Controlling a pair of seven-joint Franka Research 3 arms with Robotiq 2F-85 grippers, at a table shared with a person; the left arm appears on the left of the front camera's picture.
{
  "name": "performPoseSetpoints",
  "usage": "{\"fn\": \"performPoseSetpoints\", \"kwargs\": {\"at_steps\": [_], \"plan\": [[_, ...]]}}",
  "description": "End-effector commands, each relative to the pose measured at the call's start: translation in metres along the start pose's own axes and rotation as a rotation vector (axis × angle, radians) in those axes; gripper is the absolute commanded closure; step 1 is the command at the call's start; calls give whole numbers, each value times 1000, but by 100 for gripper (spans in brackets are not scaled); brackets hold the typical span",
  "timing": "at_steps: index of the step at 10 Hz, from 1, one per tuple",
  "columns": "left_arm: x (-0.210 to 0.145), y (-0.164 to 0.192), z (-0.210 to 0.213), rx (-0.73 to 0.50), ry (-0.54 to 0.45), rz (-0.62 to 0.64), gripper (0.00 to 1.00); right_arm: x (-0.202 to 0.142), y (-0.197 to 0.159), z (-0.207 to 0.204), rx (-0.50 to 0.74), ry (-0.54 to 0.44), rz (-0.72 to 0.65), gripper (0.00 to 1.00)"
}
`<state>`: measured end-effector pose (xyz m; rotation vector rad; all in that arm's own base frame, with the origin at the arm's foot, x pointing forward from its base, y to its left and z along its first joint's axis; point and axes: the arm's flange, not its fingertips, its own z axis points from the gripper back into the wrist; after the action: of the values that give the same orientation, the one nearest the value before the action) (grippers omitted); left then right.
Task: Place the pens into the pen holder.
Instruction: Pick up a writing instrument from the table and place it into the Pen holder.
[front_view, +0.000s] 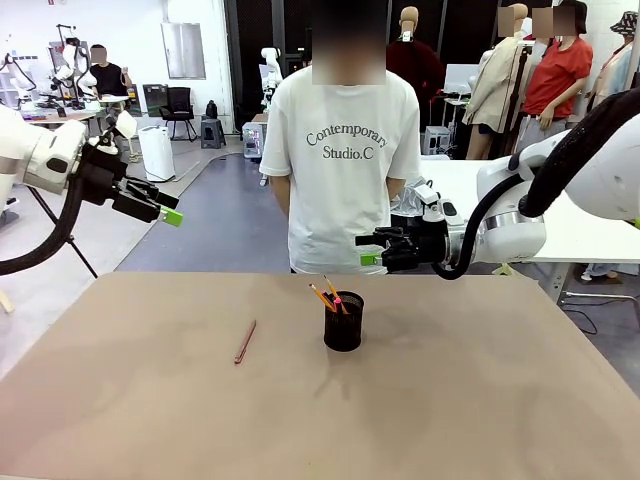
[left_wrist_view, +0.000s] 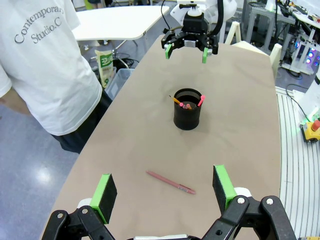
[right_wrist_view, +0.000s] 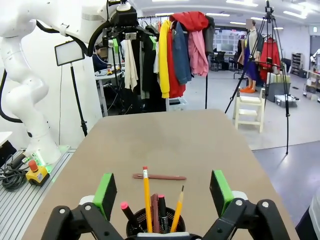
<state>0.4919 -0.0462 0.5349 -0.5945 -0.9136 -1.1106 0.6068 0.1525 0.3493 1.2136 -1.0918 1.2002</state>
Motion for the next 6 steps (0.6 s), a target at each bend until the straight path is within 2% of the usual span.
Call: {"fn": "performPoseSetpoints", "kwargs": {"at_steps": [1,3,6], "plan": [[1,0,1,3,0,-2,0,8,-6,-1,-7,-4,-16,0],[1,0,1,3,0,-2,0,16,-6,6,-20,18,-10,0],[1,0,1,3,0,-2,0,33,-8,34,26,187,-54,0]]}}
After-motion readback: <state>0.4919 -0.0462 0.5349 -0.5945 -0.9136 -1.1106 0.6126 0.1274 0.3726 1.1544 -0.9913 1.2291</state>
